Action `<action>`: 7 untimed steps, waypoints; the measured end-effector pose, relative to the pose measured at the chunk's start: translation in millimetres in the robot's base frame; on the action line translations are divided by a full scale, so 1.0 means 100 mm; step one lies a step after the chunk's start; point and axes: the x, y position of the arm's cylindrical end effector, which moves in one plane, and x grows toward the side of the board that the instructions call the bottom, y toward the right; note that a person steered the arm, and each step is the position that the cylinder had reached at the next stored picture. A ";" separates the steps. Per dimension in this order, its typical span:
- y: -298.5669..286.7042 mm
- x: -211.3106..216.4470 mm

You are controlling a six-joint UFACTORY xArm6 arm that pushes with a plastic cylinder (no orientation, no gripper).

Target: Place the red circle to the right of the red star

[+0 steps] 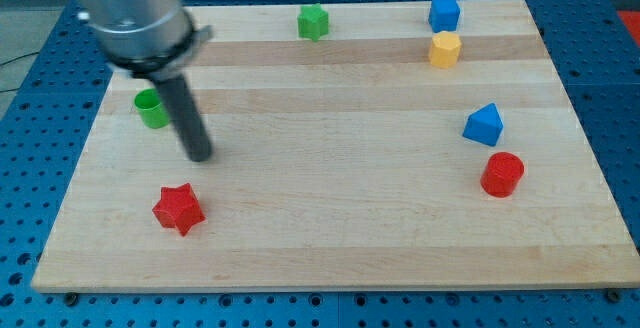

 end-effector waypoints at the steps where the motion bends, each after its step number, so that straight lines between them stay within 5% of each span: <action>1: 0.08 0.39; 3: -0.49 0.62; 4: -0.27 0.50; 7: 3.00 -0.14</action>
